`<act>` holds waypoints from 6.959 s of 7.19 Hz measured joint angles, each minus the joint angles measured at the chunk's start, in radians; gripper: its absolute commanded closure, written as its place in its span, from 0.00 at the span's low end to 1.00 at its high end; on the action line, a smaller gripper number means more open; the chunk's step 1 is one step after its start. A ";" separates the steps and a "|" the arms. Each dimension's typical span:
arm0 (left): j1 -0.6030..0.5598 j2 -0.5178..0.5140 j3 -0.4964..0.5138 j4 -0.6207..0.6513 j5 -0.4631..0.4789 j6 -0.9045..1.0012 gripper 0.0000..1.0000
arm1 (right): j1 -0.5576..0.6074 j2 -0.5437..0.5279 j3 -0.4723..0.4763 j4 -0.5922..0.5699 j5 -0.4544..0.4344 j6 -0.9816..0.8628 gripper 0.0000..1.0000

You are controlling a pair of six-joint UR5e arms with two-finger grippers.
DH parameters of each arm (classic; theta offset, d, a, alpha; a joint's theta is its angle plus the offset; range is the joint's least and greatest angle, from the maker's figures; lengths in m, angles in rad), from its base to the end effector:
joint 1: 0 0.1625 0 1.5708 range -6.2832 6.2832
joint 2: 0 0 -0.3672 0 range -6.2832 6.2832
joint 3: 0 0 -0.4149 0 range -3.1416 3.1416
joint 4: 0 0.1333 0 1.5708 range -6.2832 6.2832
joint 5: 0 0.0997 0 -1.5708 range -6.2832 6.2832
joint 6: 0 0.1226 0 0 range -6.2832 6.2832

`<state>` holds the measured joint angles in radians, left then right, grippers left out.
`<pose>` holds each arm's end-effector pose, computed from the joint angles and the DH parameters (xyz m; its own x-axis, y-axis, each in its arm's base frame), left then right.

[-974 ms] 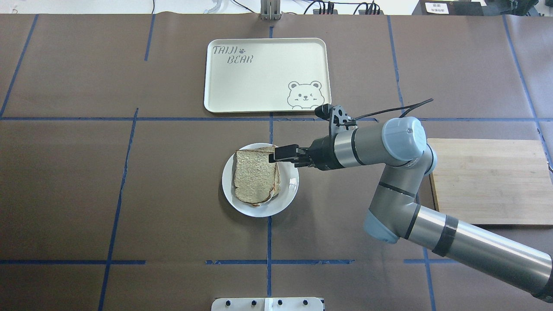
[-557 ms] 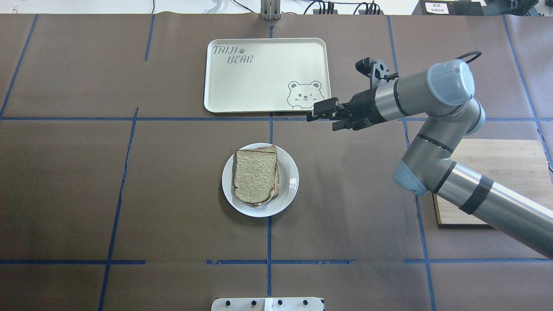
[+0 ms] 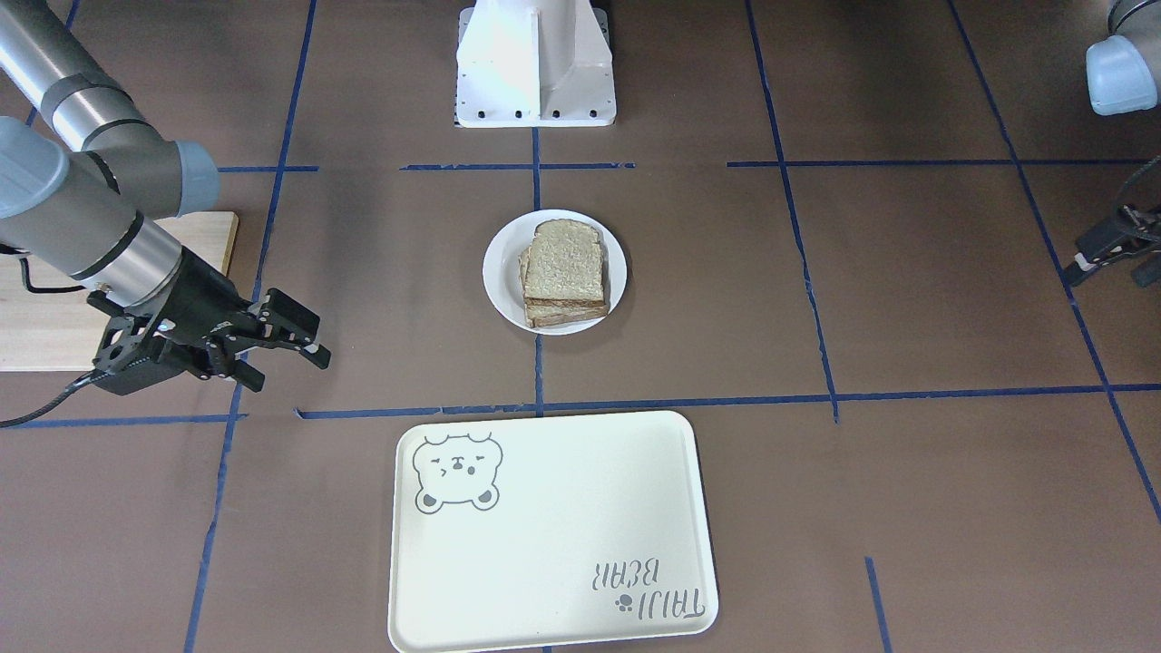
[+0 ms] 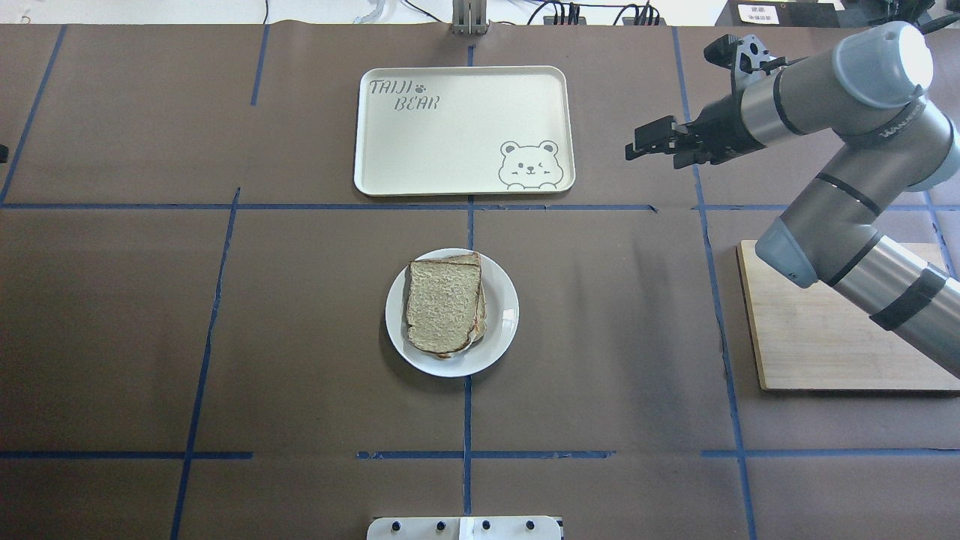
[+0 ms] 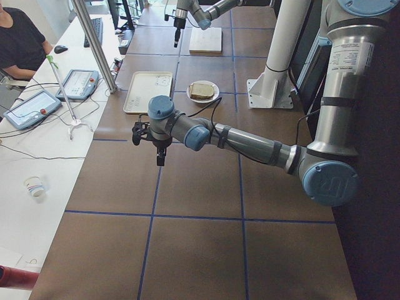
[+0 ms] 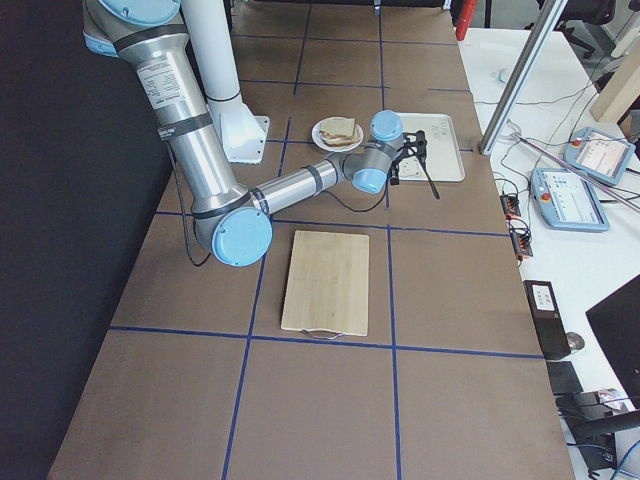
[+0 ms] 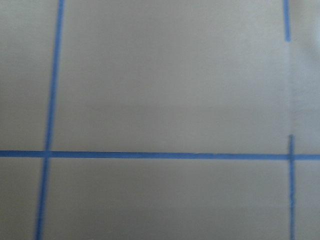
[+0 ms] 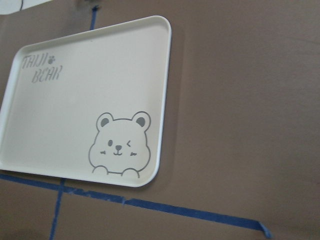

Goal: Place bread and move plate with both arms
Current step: 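Withdraw the right arm away while the left arm swings in toward the plate, then move the left gripper to the plate rim and grip it, then slide the plate with the left gripper onto the white bear tray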

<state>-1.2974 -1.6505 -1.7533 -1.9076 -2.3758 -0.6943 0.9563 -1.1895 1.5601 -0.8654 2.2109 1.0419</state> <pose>0.1080 -0.5515 0.4350 0.5712 -0.0643 -0.8183 0.1854 0.9813 0.0524 -0.3299 -0.5717 0.3120 0.4141 -0.1151 0.9029 -0.1660 0.9658 0.1992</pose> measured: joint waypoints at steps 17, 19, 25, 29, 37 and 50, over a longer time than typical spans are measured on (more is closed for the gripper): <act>0.787 -0.285 0.232 -0.808 0.513 -1.104 0.51 | 0.430 -0.363 0.320 -0.908 0.203 -0.981 0.01; 0.801 -0.313 0.287 -0.845 0.516 -1.105 0.55 | 0.446 -0.365 0.319 -0.907 0.205 -0.986 0.00; 0.845 -0.333 0.297 -0.850 0.522 -1.105 0.63 | 0.463 -0.369 0.319 -0.908 0.211 -0.990 0.01; 0.861 -0.342 0.291 -0.850 0.537 -1.107 0.95 | 0.471 -0.376 0.320 -0.906 0.213 -0.990 0.00; 0.756 -0.419 0.272 -0.858 0.545 -1.242 1.00 | 0.487 -0.389 0.324 -0.906 0.205 -0.994 0.01; 0.700 -0.783 0.867 -0.943 0.959 -1.530 0.00 | 0.493 -0.375 0.327 -0.905 0.202 -0.982 0.01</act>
<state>-0.5975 -2.4335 -0.8864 -2.8510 -1.4173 -2.2248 1.4496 -1.5641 1.8874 -1.7702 2.4128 0.0598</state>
